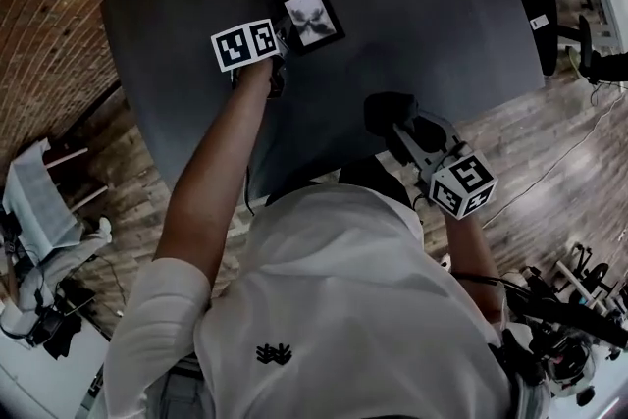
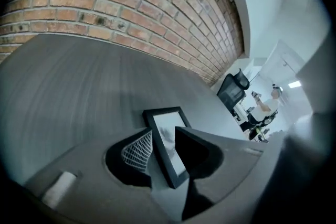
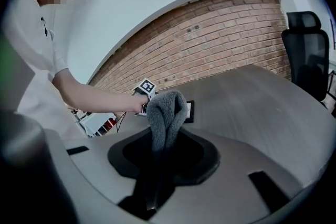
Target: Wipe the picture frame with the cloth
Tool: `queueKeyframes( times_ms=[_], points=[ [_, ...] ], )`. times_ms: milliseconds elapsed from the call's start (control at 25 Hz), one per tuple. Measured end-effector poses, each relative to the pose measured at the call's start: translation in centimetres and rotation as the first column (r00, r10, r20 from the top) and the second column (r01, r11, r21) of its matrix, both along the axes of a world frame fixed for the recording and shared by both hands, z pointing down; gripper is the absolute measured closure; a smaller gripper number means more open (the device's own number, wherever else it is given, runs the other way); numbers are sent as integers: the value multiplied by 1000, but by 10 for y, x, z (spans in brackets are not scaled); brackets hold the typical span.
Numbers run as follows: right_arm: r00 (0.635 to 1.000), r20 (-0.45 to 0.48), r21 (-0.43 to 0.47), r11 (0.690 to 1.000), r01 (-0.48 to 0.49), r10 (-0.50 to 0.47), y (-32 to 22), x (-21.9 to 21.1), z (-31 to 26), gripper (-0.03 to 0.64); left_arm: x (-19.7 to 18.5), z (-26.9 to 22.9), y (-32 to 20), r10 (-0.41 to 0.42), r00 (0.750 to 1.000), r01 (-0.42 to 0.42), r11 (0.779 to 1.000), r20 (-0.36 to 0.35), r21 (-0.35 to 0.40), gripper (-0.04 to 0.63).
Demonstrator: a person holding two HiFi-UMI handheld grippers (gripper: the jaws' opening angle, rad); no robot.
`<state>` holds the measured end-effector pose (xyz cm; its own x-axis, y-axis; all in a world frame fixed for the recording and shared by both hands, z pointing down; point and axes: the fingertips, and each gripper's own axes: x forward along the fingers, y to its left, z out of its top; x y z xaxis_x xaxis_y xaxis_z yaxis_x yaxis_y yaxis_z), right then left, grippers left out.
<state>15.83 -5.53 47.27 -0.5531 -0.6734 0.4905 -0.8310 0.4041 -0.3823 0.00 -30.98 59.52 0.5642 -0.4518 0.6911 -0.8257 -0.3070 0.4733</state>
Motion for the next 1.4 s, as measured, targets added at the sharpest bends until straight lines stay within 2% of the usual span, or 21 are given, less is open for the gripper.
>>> queueKeyframes(
  times_ms=[160, 360, 560, 640, 840, 1000, 1120, 1400],
  points=[
    [1000, 20, -43, 999, 23, -22, -18, 34, 21, 511, 10, 27, -29, -75, 994, 76, 997, 74, -8, 456],
    [998, 48, -70, 996, 50, -47, -36, 63, 35, 511, 8, 48, -40, -153, 970, 155, 988, 188, 3, 454],
    [995, 75, -73, 995, 63, -58, -46, 82, 41, 511, 9, 49, -36, -194, 952, 187, 981, 237, 50, 455],
    [994, 84, -76, 994, 76, -69, -46, 85, 45, 511, 11, 50, -32, -208, 947, 199, 978, 244, 62, 478],
    [991, 92, -70, 992, 101, -94, -52, 83, 46, 511, 6, 47, -28, -266, 947, 267, 964, 179, 18, 511],
    [989, 89, -49, 991, 125, -120, -56, 90, 45, 511, 13, 36, -13, -245, 957, 245, 969, 157, 22, 515],
    [986, 84, -20, 989, 144, -142, -62, 88, 38, 511, 18, 16, -2, -231, 967, 229, 973, 110, 33, 517],
    [976, 78, 86, 977, 198, -204, -80, 57, -2, 511, 15, -43, 36, -202, 979, 199, 976, 27, 93, 517]
  ],
)
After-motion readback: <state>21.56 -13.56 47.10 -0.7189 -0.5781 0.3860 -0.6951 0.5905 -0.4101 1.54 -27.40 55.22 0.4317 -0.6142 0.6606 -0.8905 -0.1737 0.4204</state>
